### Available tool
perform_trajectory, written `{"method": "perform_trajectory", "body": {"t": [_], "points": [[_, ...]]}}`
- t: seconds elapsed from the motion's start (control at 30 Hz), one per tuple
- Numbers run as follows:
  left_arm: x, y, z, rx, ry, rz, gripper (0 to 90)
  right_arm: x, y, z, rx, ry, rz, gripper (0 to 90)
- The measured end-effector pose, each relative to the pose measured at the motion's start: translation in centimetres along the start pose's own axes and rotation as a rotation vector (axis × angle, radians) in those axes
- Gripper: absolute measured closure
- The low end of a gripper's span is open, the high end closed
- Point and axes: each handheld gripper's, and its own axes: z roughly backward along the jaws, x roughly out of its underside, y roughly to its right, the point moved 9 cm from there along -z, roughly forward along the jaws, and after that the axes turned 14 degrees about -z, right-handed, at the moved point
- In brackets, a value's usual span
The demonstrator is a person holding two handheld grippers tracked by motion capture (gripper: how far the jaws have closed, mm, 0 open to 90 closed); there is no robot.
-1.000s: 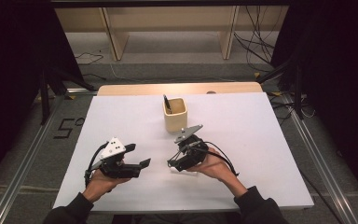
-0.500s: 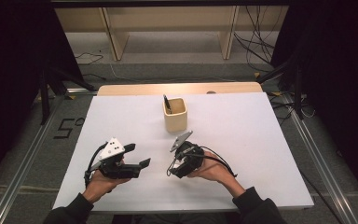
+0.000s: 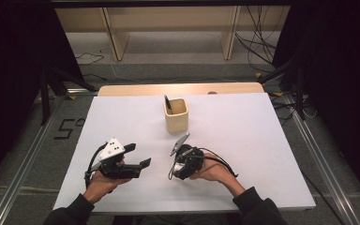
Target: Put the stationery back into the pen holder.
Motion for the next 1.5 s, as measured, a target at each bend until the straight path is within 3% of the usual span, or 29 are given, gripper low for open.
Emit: {"method": "perform_trajectory", "body": {"t": [0.3, 0.63, 1.03, 1.17, 1.5], "points": [[0.0, -0.1, 0.1, 0.0, 0.001, 0.003, 18.5, 0.1, 0.2, -0.6, 0.014, -0.038, 0.014, 54.0], [0.0, -0.1, 0.0, 0.002, -0.003, -0.002, 18.5, 0.3, 0.2, -1.0, 0.016, -0.068, 0.037, 58.7], [0.1, -0.1, 0.0, 0.0, -0.004, -0.004, 18.5, 0.3, -0.1, -1.0, 0.037, -0.063, 0.071, 67.6], [0.1, -0.1, 0.0, 0.0, -0.006, -0.002, 18.5, 0.1, -0.3, -0.8, 0.016, -0.043, 0.083, 67.8], [0.1, -0.2, 0.0, -0.004, -0.003, 0.001, 18.6, -0.8, 0.2, 0.6, -0.032, 0.045, -0.027, 68.1]]}}
